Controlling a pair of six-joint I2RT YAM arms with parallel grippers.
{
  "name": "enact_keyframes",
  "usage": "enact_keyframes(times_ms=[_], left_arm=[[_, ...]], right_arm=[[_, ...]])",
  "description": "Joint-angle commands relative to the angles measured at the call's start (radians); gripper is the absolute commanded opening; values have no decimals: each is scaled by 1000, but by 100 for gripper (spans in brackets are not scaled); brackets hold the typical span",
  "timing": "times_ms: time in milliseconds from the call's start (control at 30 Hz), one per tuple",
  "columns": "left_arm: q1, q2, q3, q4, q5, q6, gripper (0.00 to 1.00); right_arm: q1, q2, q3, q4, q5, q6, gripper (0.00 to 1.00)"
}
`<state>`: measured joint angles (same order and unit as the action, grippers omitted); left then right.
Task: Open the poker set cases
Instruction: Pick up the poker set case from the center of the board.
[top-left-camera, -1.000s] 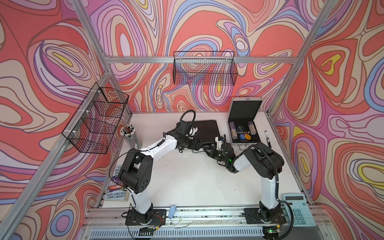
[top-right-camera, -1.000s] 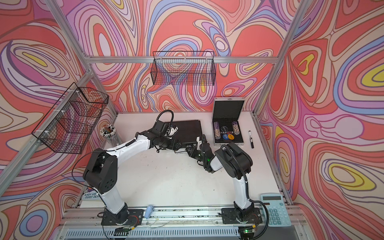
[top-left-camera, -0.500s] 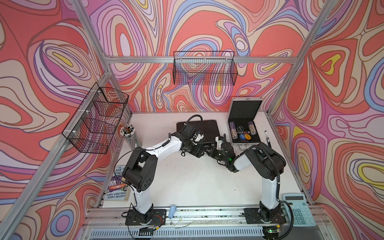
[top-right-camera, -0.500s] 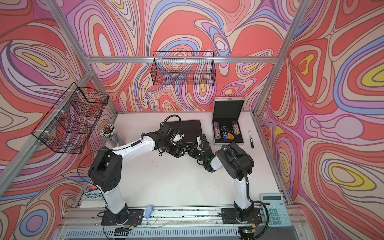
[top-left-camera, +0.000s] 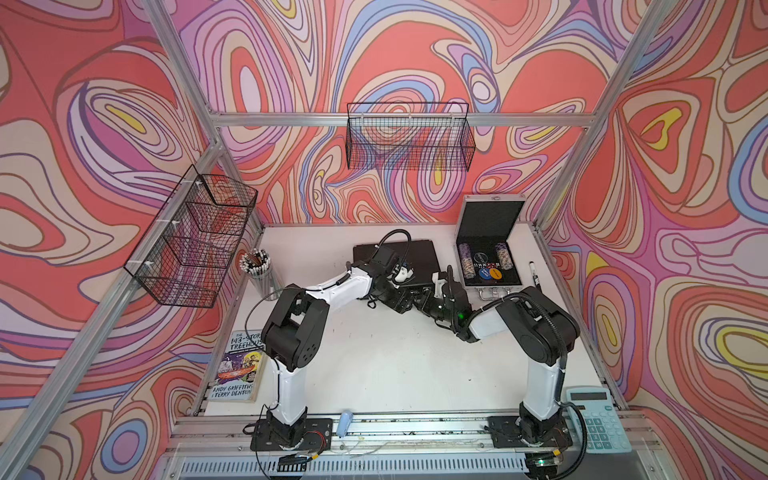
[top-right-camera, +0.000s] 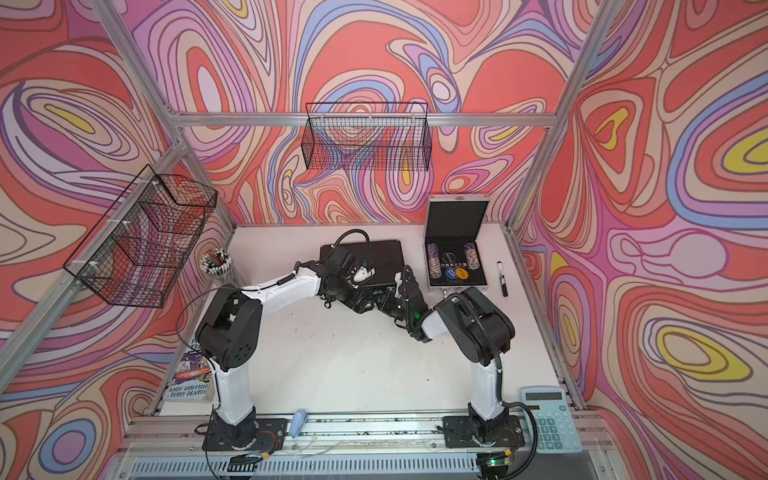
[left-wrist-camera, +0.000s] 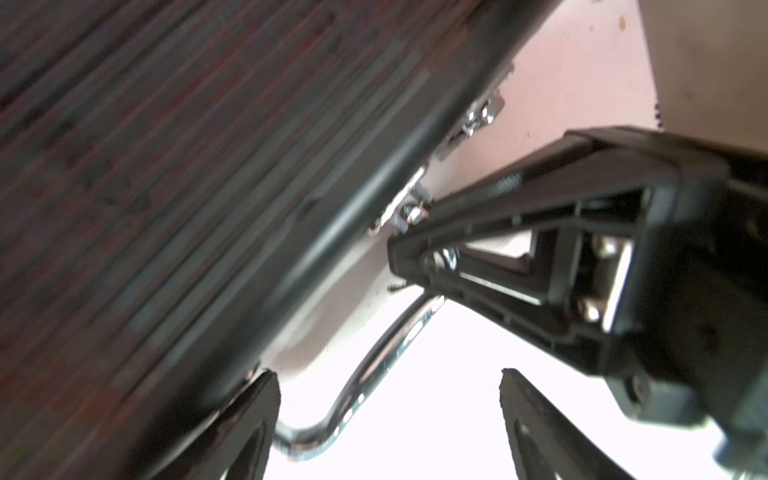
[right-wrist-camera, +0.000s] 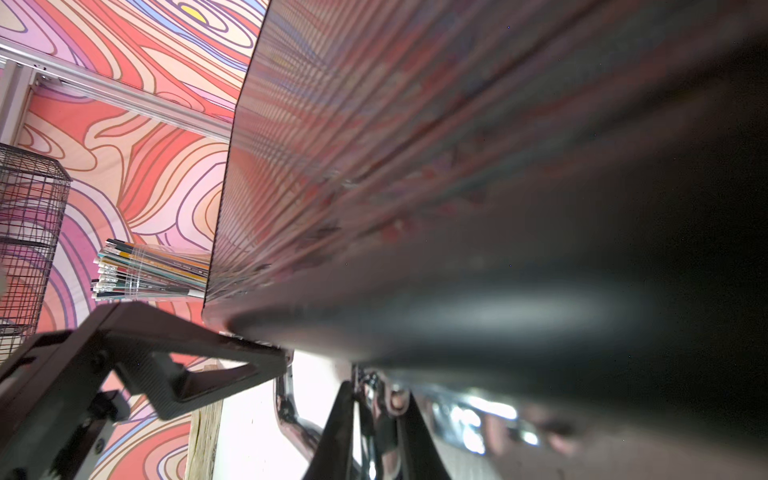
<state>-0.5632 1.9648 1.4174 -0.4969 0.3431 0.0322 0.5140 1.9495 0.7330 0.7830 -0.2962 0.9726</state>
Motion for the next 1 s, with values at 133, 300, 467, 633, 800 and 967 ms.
enact_keyframes(times_ms=[133,300,467,633,800,967], left_arm=[[11,116,137,-177,60,179,83],[27,133,169,-249,78,242,78],[39,141,171,-275,90,267,62],[41,165,180,-293,86,270,42],[42,178,179,-278,56,268,45],[42,190,212,-288,29,262,42]], right_arm=[[8,-106,17,85,-45,26,0],[8,-119,14,66,-39,23,0],[8,-115,27,55,-38,21,0],[8,-125,36,49,-37,23,0],[7,-145,32,38,-36,29,0],[8,-151,40,20,-41,26,0]])
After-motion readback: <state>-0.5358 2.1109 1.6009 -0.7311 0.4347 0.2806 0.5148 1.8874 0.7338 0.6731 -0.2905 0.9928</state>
